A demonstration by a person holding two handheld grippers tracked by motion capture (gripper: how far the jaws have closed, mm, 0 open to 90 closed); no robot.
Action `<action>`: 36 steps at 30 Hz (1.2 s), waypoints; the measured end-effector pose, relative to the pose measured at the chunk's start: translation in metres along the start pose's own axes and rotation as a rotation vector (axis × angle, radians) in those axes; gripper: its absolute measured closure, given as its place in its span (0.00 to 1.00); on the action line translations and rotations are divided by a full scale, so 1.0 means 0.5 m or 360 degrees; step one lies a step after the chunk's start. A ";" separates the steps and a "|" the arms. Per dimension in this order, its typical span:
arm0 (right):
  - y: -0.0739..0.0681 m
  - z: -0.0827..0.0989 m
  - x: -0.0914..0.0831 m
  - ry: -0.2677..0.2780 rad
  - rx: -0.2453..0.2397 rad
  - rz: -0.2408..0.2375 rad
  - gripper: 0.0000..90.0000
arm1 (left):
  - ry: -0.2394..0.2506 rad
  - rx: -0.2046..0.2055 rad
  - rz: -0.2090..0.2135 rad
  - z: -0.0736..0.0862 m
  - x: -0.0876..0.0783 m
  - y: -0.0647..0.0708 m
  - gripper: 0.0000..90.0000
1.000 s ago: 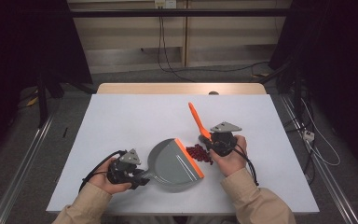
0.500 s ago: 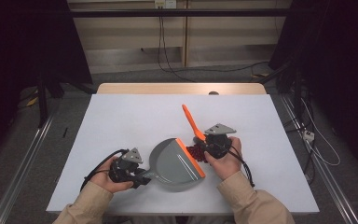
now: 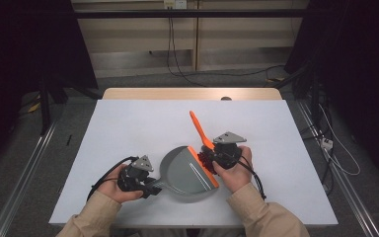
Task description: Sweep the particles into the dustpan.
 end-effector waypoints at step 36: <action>-0.038 -0.048 -0.023 0.0173 0.0107 -0.0152 0.80 | 0.0012 -0.0015 0.0004 0.002 -0.002 -0.001 0.69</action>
Point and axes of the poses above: each handheld gripper's, and its own axes: x roughly forward along the jaws, z roughly out of its underside, y roughly to its right, the point moved 2 cm from there along x, roughly forward along the jaws, and after that the axes turned 13 degrees about z, right-handed, at the moved point
